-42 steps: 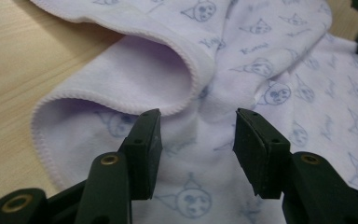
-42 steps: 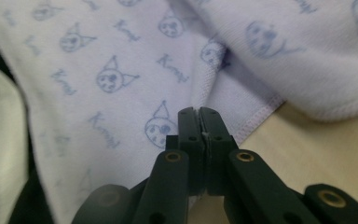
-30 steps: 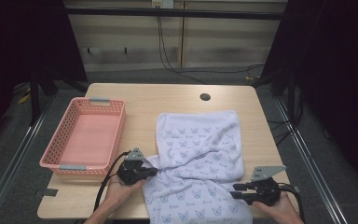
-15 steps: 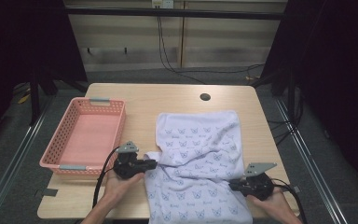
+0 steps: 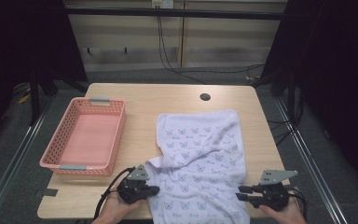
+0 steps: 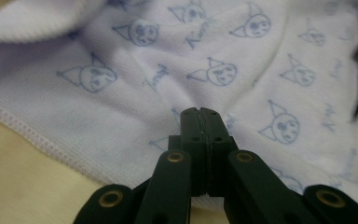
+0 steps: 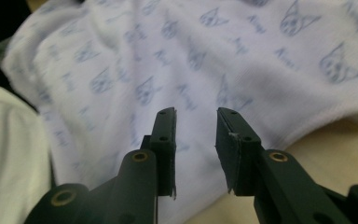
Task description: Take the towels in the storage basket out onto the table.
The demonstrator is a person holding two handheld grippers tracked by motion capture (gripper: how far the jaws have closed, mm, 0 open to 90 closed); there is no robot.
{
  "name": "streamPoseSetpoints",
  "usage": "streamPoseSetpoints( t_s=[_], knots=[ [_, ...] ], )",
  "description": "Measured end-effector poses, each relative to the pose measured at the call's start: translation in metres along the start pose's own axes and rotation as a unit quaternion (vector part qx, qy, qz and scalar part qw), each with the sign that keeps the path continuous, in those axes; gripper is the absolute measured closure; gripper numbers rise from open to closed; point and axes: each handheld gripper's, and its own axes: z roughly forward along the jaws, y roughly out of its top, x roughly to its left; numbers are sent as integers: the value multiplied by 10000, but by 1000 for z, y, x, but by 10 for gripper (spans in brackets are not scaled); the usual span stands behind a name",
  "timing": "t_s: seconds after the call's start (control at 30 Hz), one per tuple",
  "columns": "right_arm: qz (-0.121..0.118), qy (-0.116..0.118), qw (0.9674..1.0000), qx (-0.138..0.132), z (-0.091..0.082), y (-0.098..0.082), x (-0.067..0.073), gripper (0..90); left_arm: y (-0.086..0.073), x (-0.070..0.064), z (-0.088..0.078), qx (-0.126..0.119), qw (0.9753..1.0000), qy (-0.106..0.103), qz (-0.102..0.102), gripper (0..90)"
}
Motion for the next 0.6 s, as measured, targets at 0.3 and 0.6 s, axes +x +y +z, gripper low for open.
streamPoseSetpoints(
  t_s=[0.3, 0.6],
  knots=[
    [26, -356, 9992, -154, 24, 26, -18, 643, -17, -28, -14, -50, 9940, -1092, 42, 812],
    [-125, -378, 9974, 600, 43, 15, -19, 874, 13, 21, -3, -496, 9985, 182, -148, 695]
  ],
)
